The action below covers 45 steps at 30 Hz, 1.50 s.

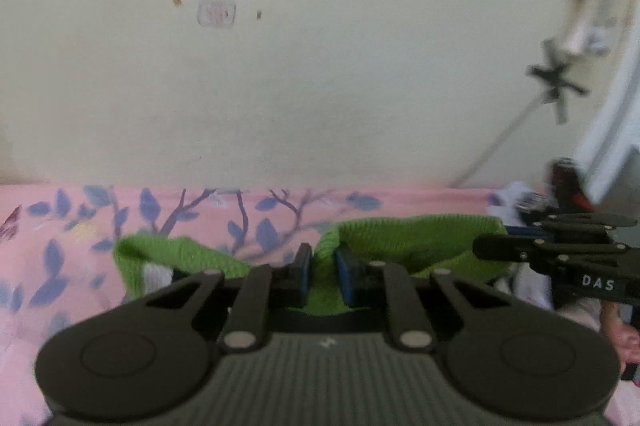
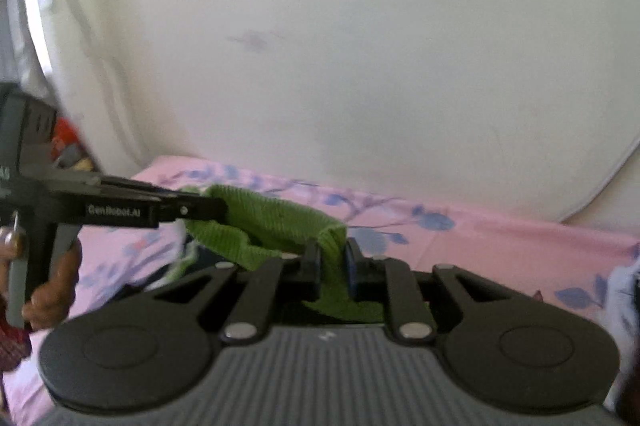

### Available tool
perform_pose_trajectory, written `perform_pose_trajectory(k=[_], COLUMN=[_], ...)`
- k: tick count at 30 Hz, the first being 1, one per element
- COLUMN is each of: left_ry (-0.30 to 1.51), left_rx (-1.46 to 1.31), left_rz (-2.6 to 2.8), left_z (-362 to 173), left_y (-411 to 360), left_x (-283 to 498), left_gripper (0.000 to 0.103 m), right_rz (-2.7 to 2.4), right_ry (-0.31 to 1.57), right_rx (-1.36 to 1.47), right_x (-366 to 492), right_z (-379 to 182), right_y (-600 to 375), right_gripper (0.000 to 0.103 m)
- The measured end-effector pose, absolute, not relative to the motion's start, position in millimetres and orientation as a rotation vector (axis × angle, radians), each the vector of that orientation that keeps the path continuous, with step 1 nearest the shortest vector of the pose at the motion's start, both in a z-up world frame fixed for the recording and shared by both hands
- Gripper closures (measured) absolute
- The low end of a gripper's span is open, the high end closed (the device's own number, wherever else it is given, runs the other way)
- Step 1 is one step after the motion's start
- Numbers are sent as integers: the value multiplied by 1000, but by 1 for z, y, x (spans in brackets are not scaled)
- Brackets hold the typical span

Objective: Fold small clothes

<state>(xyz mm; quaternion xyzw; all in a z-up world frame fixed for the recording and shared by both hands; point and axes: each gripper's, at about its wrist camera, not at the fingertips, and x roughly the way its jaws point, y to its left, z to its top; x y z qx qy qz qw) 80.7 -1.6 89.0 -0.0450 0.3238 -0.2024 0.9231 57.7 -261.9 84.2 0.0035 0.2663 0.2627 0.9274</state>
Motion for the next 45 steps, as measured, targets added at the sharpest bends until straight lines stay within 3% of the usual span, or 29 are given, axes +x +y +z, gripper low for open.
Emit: perform_pose_trajectory(k=[5, 11, 15, 16, 17, 18, 19, 27, 33, 35, 37, 43, 45], left_ry=[645, 719, 763, 759, 754, 742, 724, 625, 752, 720, 718, 701, 693], left_rx=[-128, -160, -137, -128, -132, -142, -157, -298, -181, -156, -173, -270, -323], left_rz=[-451, -438, -409, -401, -398, -397, -397, -385, -372, -344, -320, -347, -371], left_z=[82, 41, 20, 19, 20, 23, 29, 62, 24, 17, 14, 9, 16], left_y=[14, 23, 26, 28, 31, 34, 39, 77, 38, 34, 36, 50, 55], left_x=[-15, -78, -82, -84, -88, -90, -94, -83, -21, -2, 13, 8, 0], left_gripper=[90, 89, 78, 75, 69, 66, 63, 64, 72, 76, 82, 83, 74], right_rz=[545, 451, 375, 369, 388, 415, 444, 351, 307, 305, 279, 255, 255], right_ry=[476, 459, 471, 466, 471, 463, 441, 352, 459, 502, 537, 522, 514], right_rx=[-57, -120, -200, -200, -180, -146, -110, 31, 136, 162, 133, 51, 14], right_x=[-51, -132, -138, -140, -144, -146, -150, -142, -95, -79, -63, -65, -72], right_z=[77, 20, -15, -16, -10, -4, 3, 38, 17, 7, -4, -9, -6], right_y=[-253, -235, -219, -219, -221, -226, -232, -277, -279, -276, -267, -250, -246], right_gripper=[93, 93, 90, 83, 58, 50, 49, 52, 53, 54, 62, 55, 54])
